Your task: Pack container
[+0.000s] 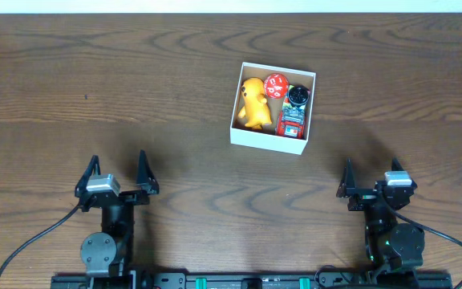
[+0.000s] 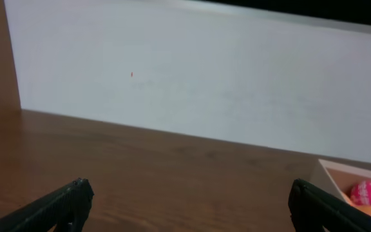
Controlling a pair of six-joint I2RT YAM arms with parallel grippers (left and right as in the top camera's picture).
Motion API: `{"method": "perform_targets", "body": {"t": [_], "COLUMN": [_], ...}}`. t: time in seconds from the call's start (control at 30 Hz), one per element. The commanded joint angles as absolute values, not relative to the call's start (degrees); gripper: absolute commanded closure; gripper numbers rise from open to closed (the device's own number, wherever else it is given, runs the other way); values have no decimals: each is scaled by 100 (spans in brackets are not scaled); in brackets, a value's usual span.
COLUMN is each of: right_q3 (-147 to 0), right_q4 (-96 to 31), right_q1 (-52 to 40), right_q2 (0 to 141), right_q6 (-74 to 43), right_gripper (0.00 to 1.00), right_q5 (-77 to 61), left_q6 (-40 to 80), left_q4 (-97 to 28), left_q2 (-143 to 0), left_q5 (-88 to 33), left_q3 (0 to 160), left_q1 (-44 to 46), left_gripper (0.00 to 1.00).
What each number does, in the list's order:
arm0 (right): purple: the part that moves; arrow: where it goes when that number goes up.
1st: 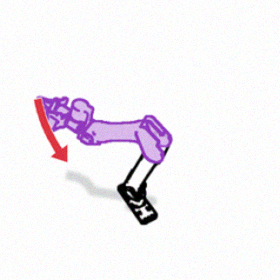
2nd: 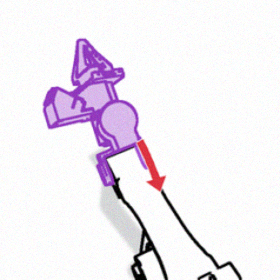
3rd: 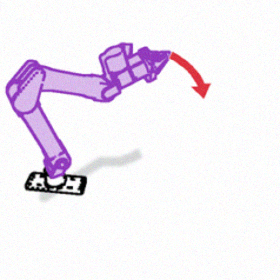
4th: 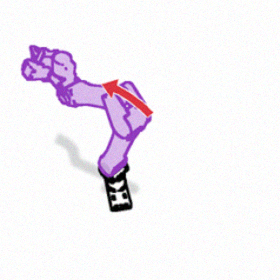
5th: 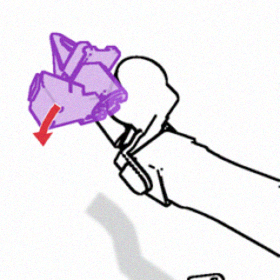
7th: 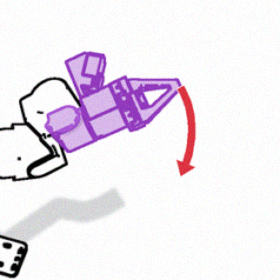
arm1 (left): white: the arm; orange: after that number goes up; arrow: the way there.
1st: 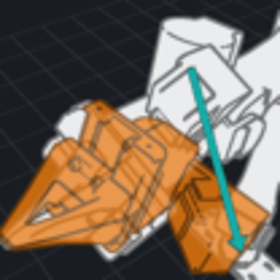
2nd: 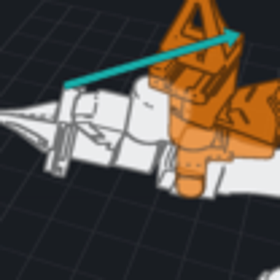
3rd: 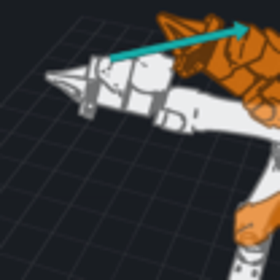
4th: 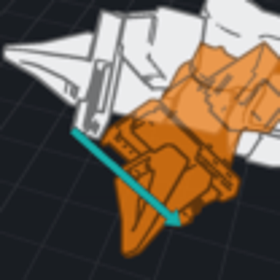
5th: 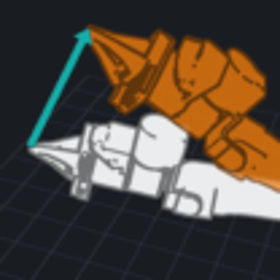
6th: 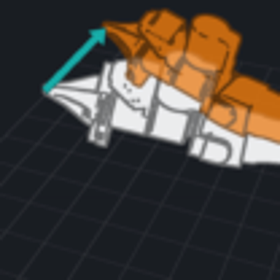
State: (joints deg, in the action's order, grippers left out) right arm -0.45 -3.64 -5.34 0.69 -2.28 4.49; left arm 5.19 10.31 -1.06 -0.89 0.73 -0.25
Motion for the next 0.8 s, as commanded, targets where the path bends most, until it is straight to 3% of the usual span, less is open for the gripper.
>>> {"method": "perform_targets", "body": {"t": [0.0,0.77], "right_q3": [-32,-32], "right_q4": [-381,-381], "right_q1": [-467,-467], "right_q2": [43,43], "right_q6": [-143,-143], "right_gripper": [1,1], "right_q5": [464,464], "left_q6": [659,650], "left_q4": [965,-405], "left_q2": [-10,-10], "left_q5": [-104,-78], "left_q3": [23,23], "left_q1": [-8,-8], "left_gripper": [2,2]}}
